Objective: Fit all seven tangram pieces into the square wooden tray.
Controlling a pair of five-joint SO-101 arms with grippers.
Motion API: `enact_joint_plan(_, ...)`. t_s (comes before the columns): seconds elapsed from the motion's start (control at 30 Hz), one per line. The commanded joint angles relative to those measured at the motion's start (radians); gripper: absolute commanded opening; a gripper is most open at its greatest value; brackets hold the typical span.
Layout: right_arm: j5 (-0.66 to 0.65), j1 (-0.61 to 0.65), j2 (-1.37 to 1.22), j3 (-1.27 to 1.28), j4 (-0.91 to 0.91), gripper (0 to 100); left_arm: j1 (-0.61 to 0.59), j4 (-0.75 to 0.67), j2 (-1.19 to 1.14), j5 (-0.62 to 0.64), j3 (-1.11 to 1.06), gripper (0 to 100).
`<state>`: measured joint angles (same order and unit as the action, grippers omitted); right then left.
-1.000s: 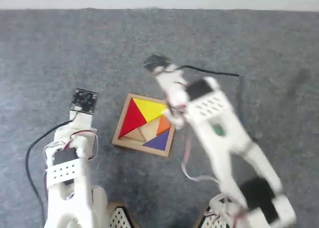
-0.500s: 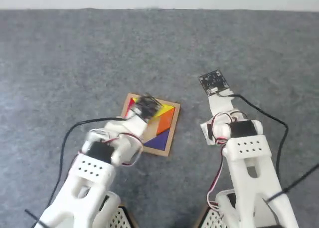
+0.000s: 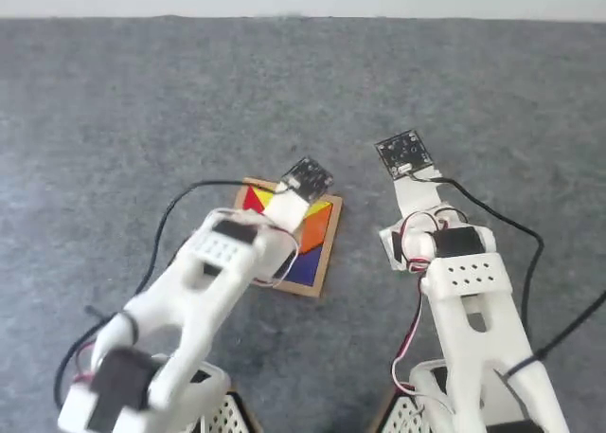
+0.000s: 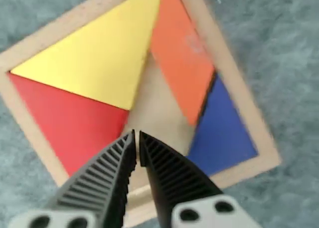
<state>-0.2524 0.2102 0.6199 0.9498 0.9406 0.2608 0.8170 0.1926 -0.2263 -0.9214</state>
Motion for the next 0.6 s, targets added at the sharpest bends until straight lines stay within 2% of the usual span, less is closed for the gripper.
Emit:
enact_joint_plan(0.0,0.006,-0.012,-0.002,-0.008,-0.018,0.9,-0.037,0.069,-0.052,0.003,0.104,1)
enact_joint_plan(0.3,0.005,-0.012,-0.002,-0.008,-0.018,0.9,-0.074,0.155,-0.058,-0.058,0.102,1)
enact_joint_plan(0.43,0.005,-0.012,-0.002,-0.008,-0.022,0.9,-0.152,0.141,-0.048,-0.06,0.097,1)
enact_joint_plan(0.57,0.0,-0.016,-0.002,-0.008,-0.038,0.9,-0.166,0.1,0.072,-0.06,0.041,1)
